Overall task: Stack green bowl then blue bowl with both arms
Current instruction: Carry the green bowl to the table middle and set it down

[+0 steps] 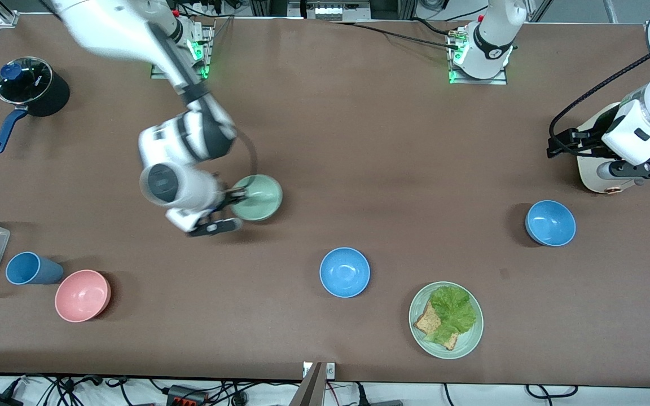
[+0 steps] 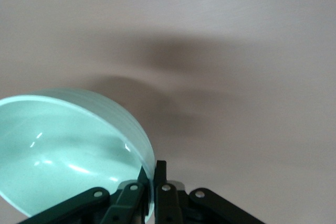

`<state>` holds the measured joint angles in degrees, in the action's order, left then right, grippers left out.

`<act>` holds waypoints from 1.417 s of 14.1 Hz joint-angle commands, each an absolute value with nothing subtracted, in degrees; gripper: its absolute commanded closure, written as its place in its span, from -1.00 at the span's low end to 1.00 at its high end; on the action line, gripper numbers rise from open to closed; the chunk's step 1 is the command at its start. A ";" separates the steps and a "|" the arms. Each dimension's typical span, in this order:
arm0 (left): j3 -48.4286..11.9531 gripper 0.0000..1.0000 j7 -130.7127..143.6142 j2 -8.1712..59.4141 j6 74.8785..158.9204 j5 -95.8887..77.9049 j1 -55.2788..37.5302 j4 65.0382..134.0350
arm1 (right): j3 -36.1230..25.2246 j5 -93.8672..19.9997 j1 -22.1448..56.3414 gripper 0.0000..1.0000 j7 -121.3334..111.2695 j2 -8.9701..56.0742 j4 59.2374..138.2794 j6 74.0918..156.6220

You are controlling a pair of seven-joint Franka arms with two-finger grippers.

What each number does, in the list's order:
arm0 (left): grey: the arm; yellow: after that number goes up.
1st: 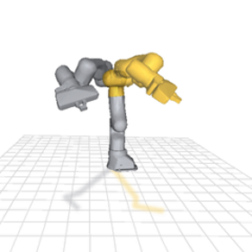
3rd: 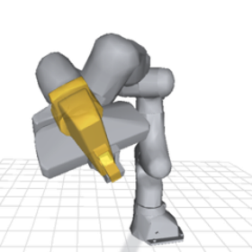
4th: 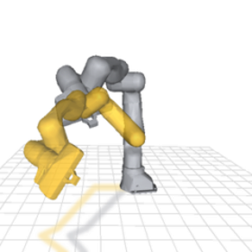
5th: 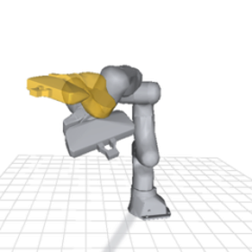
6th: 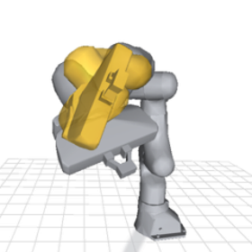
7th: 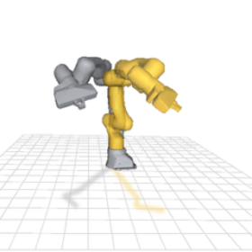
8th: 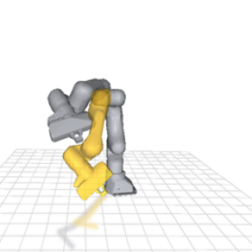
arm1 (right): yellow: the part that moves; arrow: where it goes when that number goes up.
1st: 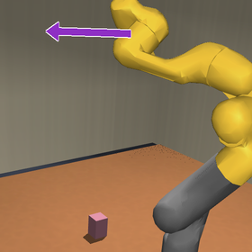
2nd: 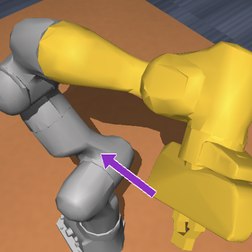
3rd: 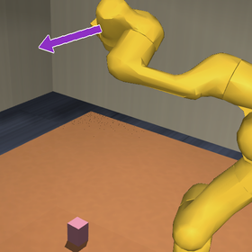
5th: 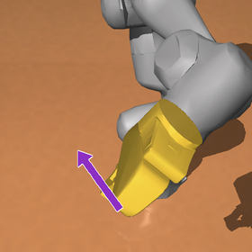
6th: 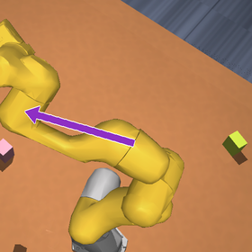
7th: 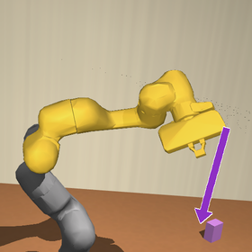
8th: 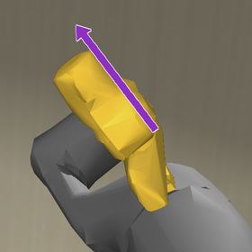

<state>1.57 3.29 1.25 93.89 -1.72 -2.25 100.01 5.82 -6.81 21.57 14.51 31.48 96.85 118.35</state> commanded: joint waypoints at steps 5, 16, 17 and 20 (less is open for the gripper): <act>1.76 -1.00 2.72 1.49 93.78 -1.76 -2.29 99.32 | 5.19 -10.98 31.81 1.00 21.26 38.66 90.45 120.14; 1.85 -1.00 1.06 9.92 94.57 -0.79 -0.97 97.38 | 4.66 -10.55 36.39 -1.00 30.05 43.16 83.86 120.94; 1.85 -1.00 0.97 10.89 95.01 -0.62 -0.97 97.12 | 4.66 -10.89 35.86 -1.00 30.41 42.20 81.50 120.33; 1.85 -1.00 -5.06 14.66 100.96 0.53 2.36 97.03 | 3.69 -10.20 32.62 -1.00 30.32 37.37 78.67 111.91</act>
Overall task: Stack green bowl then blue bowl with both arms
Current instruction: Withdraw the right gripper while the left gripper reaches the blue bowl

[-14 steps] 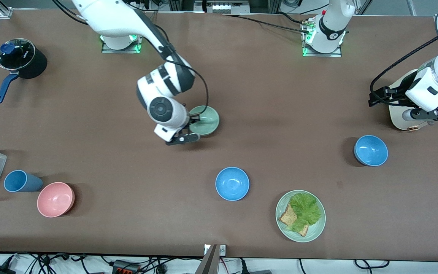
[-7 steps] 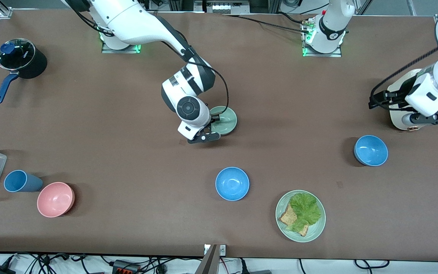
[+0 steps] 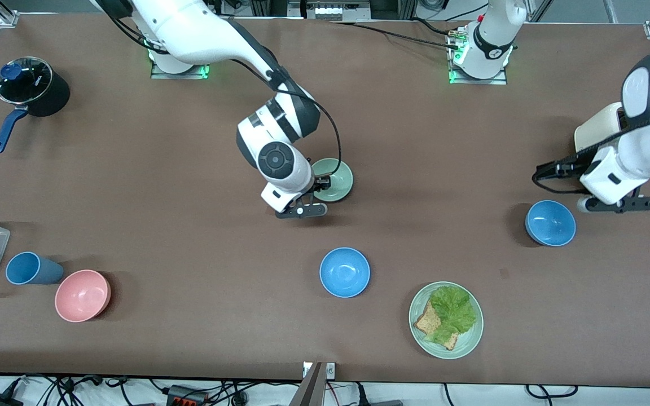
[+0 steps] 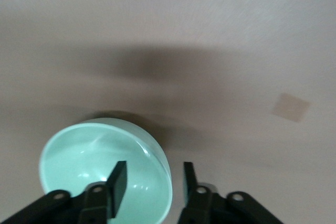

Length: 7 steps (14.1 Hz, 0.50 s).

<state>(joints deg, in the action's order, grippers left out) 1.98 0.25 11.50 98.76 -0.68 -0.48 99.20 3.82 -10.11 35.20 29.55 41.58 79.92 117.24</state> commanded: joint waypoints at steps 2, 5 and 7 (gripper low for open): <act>1.85 -1.00 -10.70 18.26 104.31 0.00 5.43 97.03 | 3.61 -9.76 28.58 -1.00 30.32 33.85 77.35 107.34; 1.85 -1.00 -12.73 22.75 109.06 0.26 8.34 97.03 | 1.33 -4.94 23.05 -1.00 29.10 29.28 77.43 105.12; 1.76 -1.00 -17.64 26.61 113.97 0.00 10.45 97.21 | 1.14 -3.34 18.74 -1.00 24.64 27.52 77.34 103.63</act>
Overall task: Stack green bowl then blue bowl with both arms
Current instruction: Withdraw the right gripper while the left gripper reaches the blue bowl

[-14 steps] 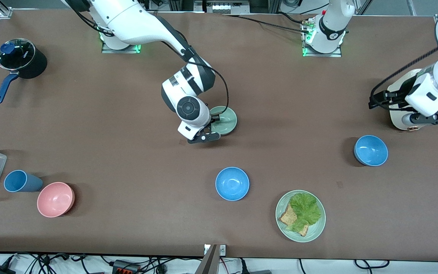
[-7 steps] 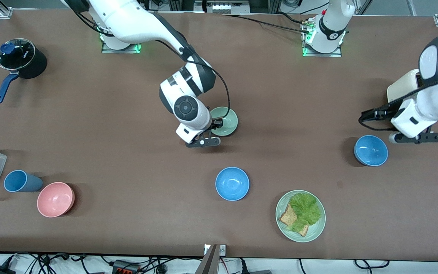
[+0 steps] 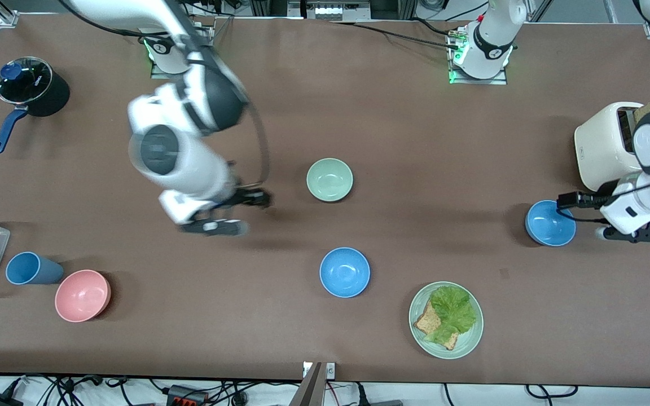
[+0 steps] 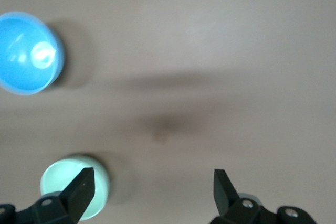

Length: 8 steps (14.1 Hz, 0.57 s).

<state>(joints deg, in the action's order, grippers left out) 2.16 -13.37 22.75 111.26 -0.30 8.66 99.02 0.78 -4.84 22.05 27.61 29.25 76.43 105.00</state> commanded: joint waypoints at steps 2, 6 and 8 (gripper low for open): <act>1.76 -1.00 -20.38 29.17 116.97 -0.09 12.21 97.47 | 0.97 -3.25 14.87 -1.00 21.63 26.28 77.43 102.40; 1.06 -1.00 -25.21 33.13 123.48 -0.26 16.68 98.61 | 0.88 -1.77 9.07 -1.00 16.37 23.91 77.34 99.49; 0.97 -1.00 -25.75 35.14 124.97 -0.44 17.66 98.61 | 0.79 -1.84 6.34 -1.00 13.46 23.03 77.34 99.41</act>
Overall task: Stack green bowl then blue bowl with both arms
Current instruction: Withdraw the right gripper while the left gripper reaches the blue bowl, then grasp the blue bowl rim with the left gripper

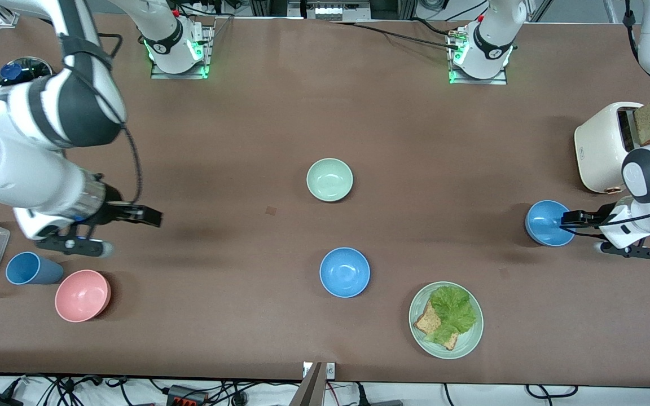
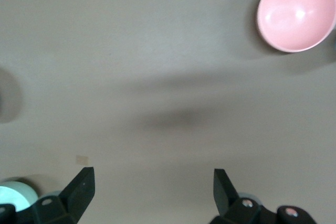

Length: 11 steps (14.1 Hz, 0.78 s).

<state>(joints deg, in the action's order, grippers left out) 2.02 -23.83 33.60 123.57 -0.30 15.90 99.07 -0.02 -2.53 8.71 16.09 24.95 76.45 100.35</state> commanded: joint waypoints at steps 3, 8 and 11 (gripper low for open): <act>0.97 -0.88 -25.66 36.39 125.68 -0.44 18.02 98.61 | 0.27 -1.67 3.79 -1.00 9.33 20.58 77.34 97.40; -0.26 -0.45 -25.23 36.83 125.24 -1.93 17.93 99.05 | -0.70 -1.67 -1.40 -1.00 -0.34 17.23 76.47 92.65; -0.26 -0.04 -25.05 36.83 125.16 -2.02 17.93 99.14 | -2.37 -1.58 -1.49 -1.00 -4.64 15.57 75.85 92.20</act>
